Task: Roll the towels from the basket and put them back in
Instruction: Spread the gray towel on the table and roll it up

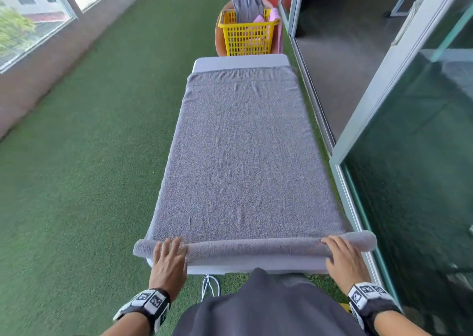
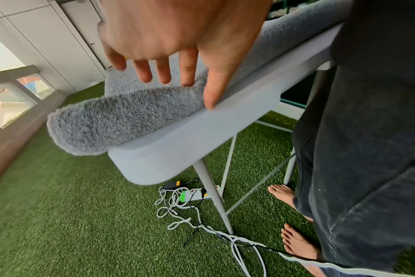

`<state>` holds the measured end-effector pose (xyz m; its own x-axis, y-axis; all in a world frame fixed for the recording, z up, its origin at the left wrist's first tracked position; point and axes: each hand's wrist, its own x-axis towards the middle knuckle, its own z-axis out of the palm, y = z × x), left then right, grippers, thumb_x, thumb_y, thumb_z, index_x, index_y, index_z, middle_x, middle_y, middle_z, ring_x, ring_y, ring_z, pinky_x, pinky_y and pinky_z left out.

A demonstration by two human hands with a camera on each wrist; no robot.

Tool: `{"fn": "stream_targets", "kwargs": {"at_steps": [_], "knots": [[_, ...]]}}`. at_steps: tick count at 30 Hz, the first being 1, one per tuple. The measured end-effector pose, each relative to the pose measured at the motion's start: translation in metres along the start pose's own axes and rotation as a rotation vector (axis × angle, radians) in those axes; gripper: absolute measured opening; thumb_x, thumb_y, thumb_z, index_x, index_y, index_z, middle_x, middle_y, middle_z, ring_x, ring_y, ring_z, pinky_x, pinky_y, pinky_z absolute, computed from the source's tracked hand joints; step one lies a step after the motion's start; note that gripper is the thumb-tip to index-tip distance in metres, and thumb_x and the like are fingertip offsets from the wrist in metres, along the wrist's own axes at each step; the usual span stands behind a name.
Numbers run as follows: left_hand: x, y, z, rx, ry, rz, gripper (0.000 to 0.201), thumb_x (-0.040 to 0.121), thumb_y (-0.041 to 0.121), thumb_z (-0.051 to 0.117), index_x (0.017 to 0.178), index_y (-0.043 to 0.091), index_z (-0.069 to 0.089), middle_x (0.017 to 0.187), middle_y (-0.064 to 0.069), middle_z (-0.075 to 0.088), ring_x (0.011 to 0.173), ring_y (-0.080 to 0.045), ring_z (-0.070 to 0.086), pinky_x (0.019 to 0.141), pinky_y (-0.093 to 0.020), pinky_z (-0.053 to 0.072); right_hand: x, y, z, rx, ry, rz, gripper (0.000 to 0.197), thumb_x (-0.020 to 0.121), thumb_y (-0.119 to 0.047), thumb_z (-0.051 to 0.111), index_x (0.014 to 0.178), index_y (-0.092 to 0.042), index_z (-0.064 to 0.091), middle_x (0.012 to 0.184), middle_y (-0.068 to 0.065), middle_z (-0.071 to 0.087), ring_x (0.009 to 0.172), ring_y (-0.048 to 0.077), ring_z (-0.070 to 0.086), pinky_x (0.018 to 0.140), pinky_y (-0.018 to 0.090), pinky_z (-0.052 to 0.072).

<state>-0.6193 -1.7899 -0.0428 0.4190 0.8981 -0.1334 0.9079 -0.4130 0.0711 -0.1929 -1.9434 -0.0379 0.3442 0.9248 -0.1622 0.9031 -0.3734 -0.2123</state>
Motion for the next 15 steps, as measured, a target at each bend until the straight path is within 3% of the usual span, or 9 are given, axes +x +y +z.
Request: {"fn": "stream_targets", "kwargs": {"at_steps": [2,3,6,8,10,12,14,15], "knots": [[0.005,0.003,-0.006,-0.034,0.005,0.001,0.037,0.057,0.016,0.088,0.09,0.016,0.071,0.1,-0.005,0.066,0.088,-0.022,0.061,0.079,-0.04,0.053,0.004,-0.003,-0.003,-0.008,0.014,0.009,0.05,0.059,-0.006,0.079,0.105,-0.022,0.065,0.111,-0.005,0.065,0.106,0.019,0.06,0.095,0.04,0.049],[0.006,0.004,-0.008,-0.063,-0.002,0.0,0.032,0.059,0.014,0.087,0.086,0.016,0.07,0.093,-0.002,0.066,0.082,-0.019,0.061,0.072,-0.035,0.055,0.005,-0.005,-0.005,-0.014,0.01,0.023,0.048,0.06,-0.006,0.078,0.104,-0.023,0.065,0.109,-0.006,0.066,0.104,0.018,0.06,0.095,0.039,0.048],[0.011,0.003,-0.014,-0.134,-0.022,-0.024,0.021,0.068,0.004,0.077,0.082,0.018,0.069,0.081,0.004,0.066,0.073,-0.013,0.059,0.07,-0.028,0.053,0.011,-0.011,-0.012,-0.032,-0.007,0.072,0.038,0.072,-0.013,0.069,0.107,-0.027,0.063,0.11,-0.012,0.064,0.107,0.014,0.056,0.098,0.034,0.04],[0.013,0.003,-0.017,-0.194,-0.023,-0.017,0.017,0.071,0.003,0.073,0.078,0.018,0.068,0.075,0.005,0.066,0.068,-0.012,0.056,0.069,-0.027,0.049,0.014,-0.014,-0.016,-0.062,-0.035,0.092,0.028,0.078,-0.022,0.062,0.104,-0.031,0.062,0.106,-0.015,0.062,0.104,0.012,0.054,0.094,0.032,0.034],[0.018,0.004,-0.02,-0.213,0.002,0.011,0.01,0.082,0.012,0.06,0.078,0.017,0.067,0.076,0.003,0.064,0.07,-0.011,0.05,0.073,-0.028,0.048,0.017,-0.017,-0.023,-0.121,-0.05,0.087,0.013,0.086,-0.029,0.051,0.093,-0.036,0.059,0.098,-0.018,0.061,0.097,0.009,0.05,0.087,0.031,0.026],[0.023,0.004,-0.02,-0.238,-0.007,0.003,0.031,0.086,0.012,0.036,0.085,0.012,0.066,0.083,-0.001,0.062,0.077,-0.016,0.053,0.088,-0.038,0.049,0.021,-0.018,-0.028,-0.088,-0.062,0.086,0.019,0.091,-0.026,0.042,0.083,-0.036,0.055,0.092,-0.018,0.06,0.093,0.007,0.051,0.086,0.031,0.023],[0.028,-0.001,-0.012,-0.226,0.044,-0.018,0.049,0.081,-0.003,0.027,0.115,0.0,0.061,0.116,-0.011,0.063,0.11,-0.029,0.058,0.11,-0.05,0.033,0.023,-0.017,-0.024,0.018,0.001,0.074,0.025,0.087,-0.011,0.051,0.091,-0.034,0.062,0.097,-0.016,0.062,0.099,0.012,0.058,0.095,0.037,0.032],[0.027,-0.002,-0.009,-0.223,0.039,-0.032,0.057,0.081,-0.006,0.023,0.13,-0.002,0.051,0.135,-0.013,0.052,0.128,-0.031,0.047,0.115,-0.047,0.023,0.022,-0.015,-0.019,0.029,0.05,0.063,0.033,0.081,-0.002,0.057,0.1,-0.028,0.067,0.104,-0.011,0.065,0.102,0.016,0.06,0.097,0.042,0.037]]}}
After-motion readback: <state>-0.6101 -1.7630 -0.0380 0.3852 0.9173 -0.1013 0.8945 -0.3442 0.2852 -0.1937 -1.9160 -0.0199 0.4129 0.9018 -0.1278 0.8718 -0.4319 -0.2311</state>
